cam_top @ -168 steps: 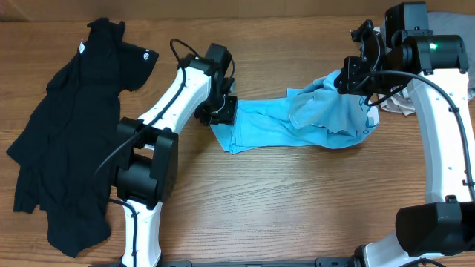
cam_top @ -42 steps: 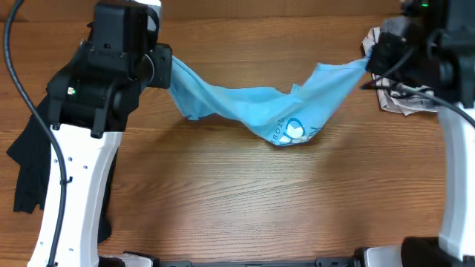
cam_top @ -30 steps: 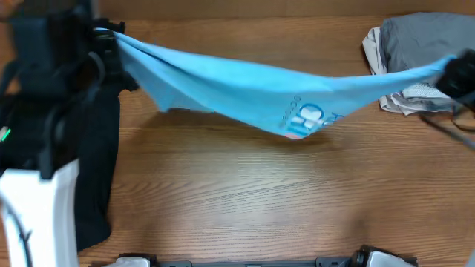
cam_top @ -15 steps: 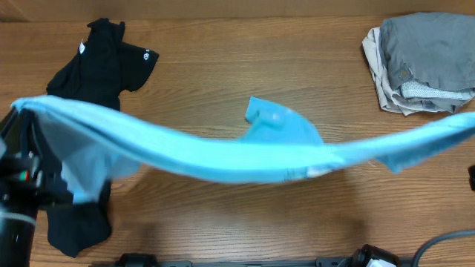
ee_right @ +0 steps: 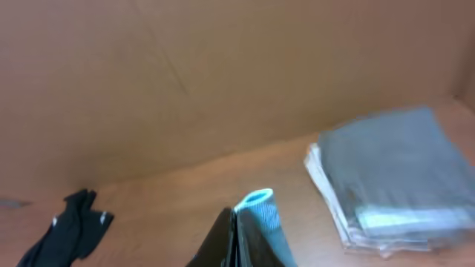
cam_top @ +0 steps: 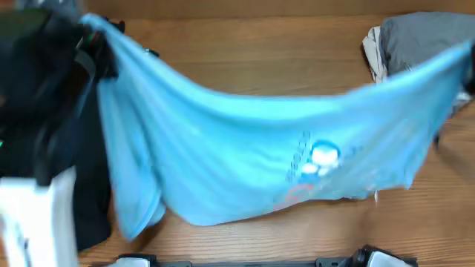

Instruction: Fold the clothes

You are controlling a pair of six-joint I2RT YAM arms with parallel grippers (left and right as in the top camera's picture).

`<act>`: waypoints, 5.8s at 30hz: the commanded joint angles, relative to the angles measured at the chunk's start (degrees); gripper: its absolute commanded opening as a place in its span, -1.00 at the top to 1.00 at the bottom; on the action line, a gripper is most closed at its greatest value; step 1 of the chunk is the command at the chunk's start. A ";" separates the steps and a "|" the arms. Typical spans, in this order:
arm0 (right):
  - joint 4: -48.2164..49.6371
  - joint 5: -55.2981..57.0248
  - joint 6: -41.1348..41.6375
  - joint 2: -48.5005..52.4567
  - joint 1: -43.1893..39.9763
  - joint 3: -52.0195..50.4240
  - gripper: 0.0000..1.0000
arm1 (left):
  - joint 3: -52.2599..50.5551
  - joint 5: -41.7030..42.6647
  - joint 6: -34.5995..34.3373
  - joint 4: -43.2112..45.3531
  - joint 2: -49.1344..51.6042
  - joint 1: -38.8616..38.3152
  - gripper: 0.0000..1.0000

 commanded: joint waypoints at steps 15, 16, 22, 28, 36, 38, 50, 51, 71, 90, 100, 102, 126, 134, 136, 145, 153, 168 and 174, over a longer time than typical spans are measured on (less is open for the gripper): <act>34.84 -12.24 11.23 19.82 1.40 14.75 0.93 | 14.71 4.09 -4.70 31.12 19.74 0.37 0.92; 33.97 -12.26 10.78 19.82 1.40 16.17 0.93 | 15.67 4.11 -3.67 29.55 19.43 0.46 0.92; 22.82 -12.22 5.22 19.50 1.40 17.70 0.93 | 16.33 4.11 -0.79 16.83 17.77 1.07 0.92; 0.92 -10.60 -2.16 19.63 1.42 17.59 0.92 | 16.31 3.21 1.27 -4.39 17.94 1.42 0.92; -24.72 -0.37 -6.60 20.15 1.40 17.16 0.92 | 10.71 -0.04 1.27 -26.34 18.36 1.51 0.92; -25.86 -0.11 -6.56 20.15 1.40 17.07 0.92 | 8.26 -0.02 1.22 -28.15 18.36 1.53 0.92; -25.77 5.03 -5.92 1.81 1.40 -5.97 0.92 | 2.08 6.32 -1.55 -38.16 12.02 1.44 0.91; -25.44 5.07 -5.92 -0.11 1.40 -9.57 0.92 | 0.35 6.88 -1.84 -38.16 10.43 1.36 0.92; -13.77 14.88 3.02 -12.22 1.33 -49.79 0.92 | -54.77 5.95 -14.56 -17.18 -8.52 1.49 0.92; 14.21 5.11 2.45 3.76 1.36 -50.82 0.92 | -65.88 1.51 -27.78 9.92 -8.31 1.51 0.92; 26.36 3.21 2.49 4.04 1.42 -50.82 0.92 | -65.88 -1.51 -29.24 13.92 -8.28 6.12 0.91; 27.67 3.19 2.49 4.72 1.42 -50.82 0.93 | -65.88 -1.81 -29.20 15.04 -8.26 8.33 0.92; 41.62 6.25 0.28 21.14 9.18 -50.82 0.92 | -65.88 -3.69 -28.55 26.53 5.88 10.47 0.92; 45.03 6.29 -0.17 23.78 9.22 -50.82 0.92 | -65.88 -6.95 -27.06 32.28 6.71 10.47 0.92; 45.44 6.32 -0.39 24.17 9.22 -50.82 0.92 | -65.88 -6.95 -27.06 33.11 6.71 10.47 0.91; 43.47 4.24 -0.31 23.32 9.11 -48.26 0.93 | -62.88 -3.30 -23.08 32.59 6.54 10.32 0.91; 34.45 4.28 -0.33 19.02 8.96 -42.18 0.92 | -60.50 -2.34 -21.64 25.53 5.42 10.34 0.92; 2.69 6.51 -0.35 -7.67 -2.51 -37.42 0.93 | -52.26 -2.32 -19.82 -1.53 -18.62 10.32 0.92; -6.05 7.69 -1.01 -17.51 -9.35 -37.40 0.93 | -51.80 -2.60 -16.79 -8.11 -31.76 10.32 0.92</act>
